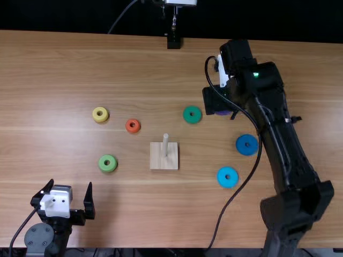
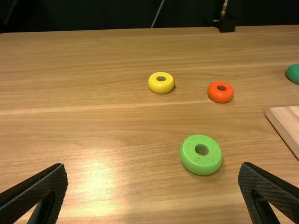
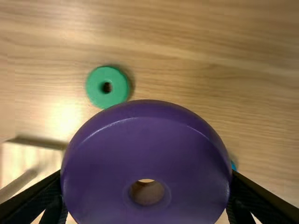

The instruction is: Build the Hanoi tower: stack the rings onto the peg from bottom to top in this color order: purple, dark blue, light blue, dark green, light green, yellow, orange.

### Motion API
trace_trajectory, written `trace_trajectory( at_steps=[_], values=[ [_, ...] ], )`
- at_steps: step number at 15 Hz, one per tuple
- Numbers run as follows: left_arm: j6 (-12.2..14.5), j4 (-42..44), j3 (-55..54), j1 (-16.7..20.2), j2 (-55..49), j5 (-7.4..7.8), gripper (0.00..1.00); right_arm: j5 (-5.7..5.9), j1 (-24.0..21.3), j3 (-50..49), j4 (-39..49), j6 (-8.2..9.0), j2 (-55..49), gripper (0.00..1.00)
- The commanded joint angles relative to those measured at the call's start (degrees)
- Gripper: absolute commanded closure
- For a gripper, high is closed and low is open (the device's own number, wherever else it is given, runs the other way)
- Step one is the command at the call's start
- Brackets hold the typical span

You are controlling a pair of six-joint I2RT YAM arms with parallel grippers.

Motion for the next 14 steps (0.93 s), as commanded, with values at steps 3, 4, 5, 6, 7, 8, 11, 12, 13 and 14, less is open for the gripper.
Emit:
trace_trajectory(
  at_steps=[3,4,5,6,7,8,11,12,13,14],
  values=[
    [-0.32,-4.40,-6.42,-0.45,-0.67,0.26,0.00,-0.19,6.49,-0.36,-3.08,-5.56,-7.05,0.91],
    [-0.32,-4.40,-6.42,-0.45,-0.67,0.36,0.00,-0.51,8.16,-0.36,-4.56,-6.82,-8.72,0.91],
    [-0.32,-4.40,-6.42,-0.45,-0.67,0.26,0.00,-1.35,9.56,-0.36,-5.30,-7.56,-9.52,0.91],
    [-0.32,-4.40,-6.42,-0.45,-0.67,0.26,0.00,-2.20,11.06,-0.36,-5.51,-7.67,-9.96,0.91],
    [-0.42,-4.40,-6.42,-0.45,-0.67,0.26,0.00,-2.41,12.64,-0.27,-5.51,-7.67,-10.39,0.91],
    [-0.32,-4.40,-6.42,-0.45,-0.67,0.26,0.00,-2.41,14.22,-0.36,-5.61,-7.56,-11.01,0.91],
    [-0.32,-4.40,-6.42,-0.45,-0.67,0.26,0.00,-2.41,18.44,-0.80,-5.61,-7.24,-11.36,0.91],
    [-0.32,-4.40,-6.42,-0.45,-0.67,0.36,0.00,-2.41,19.50,-0.98,-5.61,-7.14,-11.27,0.91],
    [-0.32,-4.40,-6.42,-0.45,-0.67,0.36,0.00,-2.41,20.29,-0.98,-5.61,-7.14,-11.19,0.91],
    [-0.32,-4.40,-6.42,-0.45,-0.67,0.26,0.00,-2.30,20.81,-0.98,-5.61,-7.03,-11.10,0.91]
  ],
)
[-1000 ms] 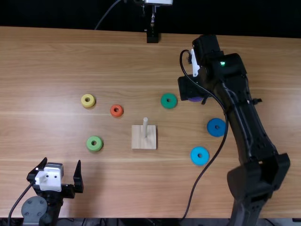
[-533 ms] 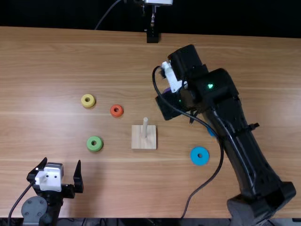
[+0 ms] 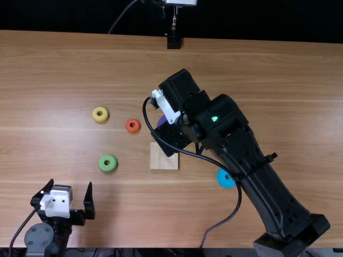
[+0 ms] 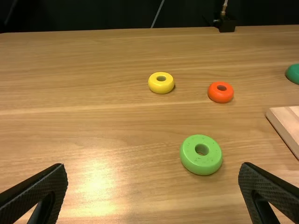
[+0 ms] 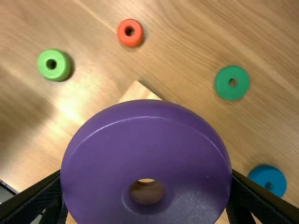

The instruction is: Build the Hanoi tower: stack the rings onto the peg from bottom to top in this color order: purple, dark blue, light blue, dark green, light green, yellow, orange.

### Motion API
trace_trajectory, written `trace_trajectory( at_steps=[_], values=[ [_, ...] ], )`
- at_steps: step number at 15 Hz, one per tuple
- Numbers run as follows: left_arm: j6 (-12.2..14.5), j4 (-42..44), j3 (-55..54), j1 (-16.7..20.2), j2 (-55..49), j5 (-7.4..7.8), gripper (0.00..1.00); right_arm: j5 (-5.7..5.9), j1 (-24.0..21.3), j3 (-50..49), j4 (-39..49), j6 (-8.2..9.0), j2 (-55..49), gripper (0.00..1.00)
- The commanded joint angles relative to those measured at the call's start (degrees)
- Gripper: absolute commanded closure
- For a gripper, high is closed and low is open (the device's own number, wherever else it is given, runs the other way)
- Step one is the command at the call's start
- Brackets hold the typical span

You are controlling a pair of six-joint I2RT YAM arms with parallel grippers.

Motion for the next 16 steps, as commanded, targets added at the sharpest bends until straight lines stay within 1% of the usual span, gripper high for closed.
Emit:
trace_trajectory(
  at_steps=[1,8,16],
  values=[
    [-0.34,-4.38,-6.44,-0.45,-0.67,0.28,0.00,-0.31,0.91,-0.60,-0.08,-0.21,-1.68,0.91],
    [-0.34,-4.38,-6.44,-0.45,-0.67,0.38,0.00,-0.31,0.82,-3.42,0.13,0.00,-0.97,0.91],
    [-0.34,-4.38,-6.44,-0.45,-0.67,0.28,0.00,-0.21,0.91,-2.54,0.76,0.10,4.12,0.92]
  ],
)
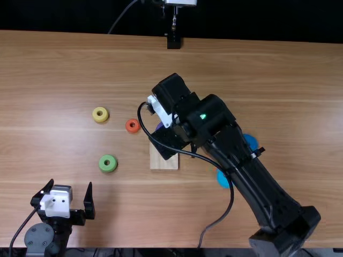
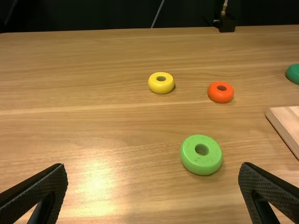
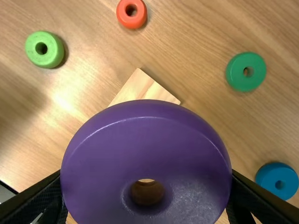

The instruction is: Build the Hanoi tower: stack the rings onto the peg from bottom to top in this color order: purple, dark blue, light blue, dark green, light green, yellow, orange.

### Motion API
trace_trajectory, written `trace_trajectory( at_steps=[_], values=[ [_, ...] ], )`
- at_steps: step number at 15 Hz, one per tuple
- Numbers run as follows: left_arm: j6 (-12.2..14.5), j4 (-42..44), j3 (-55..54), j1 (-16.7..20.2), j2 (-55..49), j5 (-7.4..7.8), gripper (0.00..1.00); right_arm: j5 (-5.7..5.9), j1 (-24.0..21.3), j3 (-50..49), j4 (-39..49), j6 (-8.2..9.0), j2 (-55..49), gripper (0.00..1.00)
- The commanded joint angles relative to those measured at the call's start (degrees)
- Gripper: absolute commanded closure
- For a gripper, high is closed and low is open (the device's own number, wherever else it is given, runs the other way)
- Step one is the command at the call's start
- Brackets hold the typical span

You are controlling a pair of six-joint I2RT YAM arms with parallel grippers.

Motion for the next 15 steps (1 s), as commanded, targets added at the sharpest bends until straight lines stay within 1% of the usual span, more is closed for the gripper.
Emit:
trace_trajectory(
  at_steps=[1,3,8,11,12,13,14,15],
  values=[
    [-0.29,-4.36,-6.44,-0.45,-0.67,0.26,0.00,-0.21,0.40,0.37,0.28,0.06,2.12,0.92],
    [-0.29,-4.36,-6.44,-0.45,-0.67,0.26,0.00,-0.21,0.40,0.46,0.91,0.06,2.20,0.92],
    [-0.29,-4.36,-6.44,-0.45,-0.67,0.26,0.00,-0.21,0.40,0.46,5.76,-0.05,2.29,0.92],
    [-0.29,-4.36,-6.44,-0.45,-0.67,0.36,0.00,-0.21,0.67,0.28,5.55,-0.15,2.29,0.92],
    [-0.29,-4.36,-6.44,-0.45,-0.67,0.36,0.00,-0.21,0.75,0.02,5.23,-0.26,2.29,0.89],
    [-0.29,-4.36,-6.44,-0.45,-0.67,0.26,0.00,-0.21,0.75,-0.16,5.23,-0.26,2.29,0.81],
    [-0.29,-4.36,-6.44,-0.45,-0.67,0.26,0.00,-0.21,0.75,-0.16,5.13,-0.36,2.29,0.77],
    [-0.29,-4.36,-6.44,-0.45,-0.67,0.26,0.00,-0.21,0.84,-0.25,5.13,-0.36,2.29,0.64]
  ],
)
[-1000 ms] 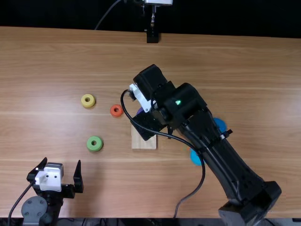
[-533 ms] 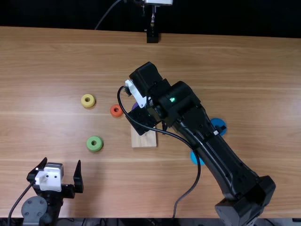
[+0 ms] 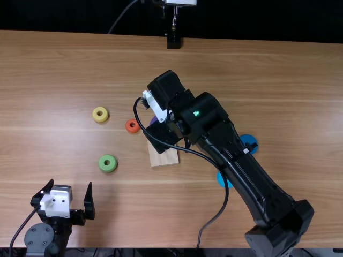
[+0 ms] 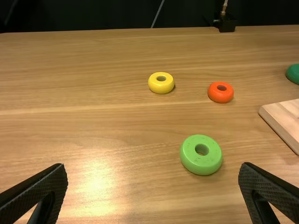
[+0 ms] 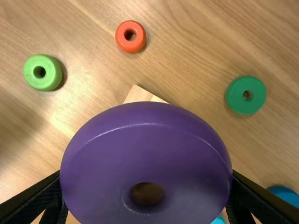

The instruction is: Build the Hanoi tower: stack the rings onto the peg from bottom to top in this color order: purple, dark blue, light blue, dark green, light green, yellow, orange.

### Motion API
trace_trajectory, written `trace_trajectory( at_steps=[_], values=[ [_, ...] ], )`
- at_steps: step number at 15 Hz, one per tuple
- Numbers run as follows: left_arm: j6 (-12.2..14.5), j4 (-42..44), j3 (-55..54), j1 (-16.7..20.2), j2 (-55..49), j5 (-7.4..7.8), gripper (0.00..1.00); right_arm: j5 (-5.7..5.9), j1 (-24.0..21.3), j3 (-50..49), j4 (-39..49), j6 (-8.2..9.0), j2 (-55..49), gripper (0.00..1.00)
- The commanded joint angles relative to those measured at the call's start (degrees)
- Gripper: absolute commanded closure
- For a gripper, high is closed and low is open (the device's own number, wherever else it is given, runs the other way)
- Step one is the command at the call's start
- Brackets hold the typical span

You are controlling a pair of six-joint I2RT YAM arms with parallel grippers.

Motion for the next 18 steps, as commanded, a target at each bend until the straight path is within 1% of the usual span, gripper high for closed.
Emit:
trace_trajectory(
  at_steps=[1,2,3,4,7,9,12,15,18],
  values=[
    [-0.32,-4.40,-6.42,-0.45,-0.67,0.26,0.00,-0.21,0.84,-0.31,-0.34,-0.30,0.35,0.42],
    [-0.32,-4.40,-6.42,-0.45,-0.67,0.26,0.00,-0.21,0.84,-0.49,-0.55,-0.30,0.43,0.33],
    [-0.32,-4.40,-6.42,-0.45,-0.67,0.36,0.00,-0.21,0.84,-0.49,-0.55,-0.30,0.43,0.19],
    [-0.32,-4.40,-6.42,-0.45,-0.67,0.36,0.00,-0.21,0.84,-0.49,-0.66,-0.40,0.43,0.00],
    [-0.32,-4.40,-6.42,-0.45,-0.67,0.36,0.00,-0.21,1.63,-0.58,-0.55,-0.72,0.61,0.00],
    [-0.32,-4.40,-6.42,-0.45,-0.67,0.36,0.00,-0.21,1.63,-0.49,-0.34,-0.40,0.61,0.00],
    [-0.32,-4.40,-6.42,-0.45,-0.67,0.26,0.00,0.22,1.63,0.57,0.82,-0.09,0.61,0.00],
    [-0.32,-4.40,-6.42,-0.45,-0.67,0.26,0.00,0.11,1.37,0.65,7.99,0.12,0.35,0.00],
    [-0.32,-4.40,-6.42,-0.45,-0.67,0.36,0.00,0.22,-0.04,0.48,9.47,0.12,0.17,0.00]
  ],
)
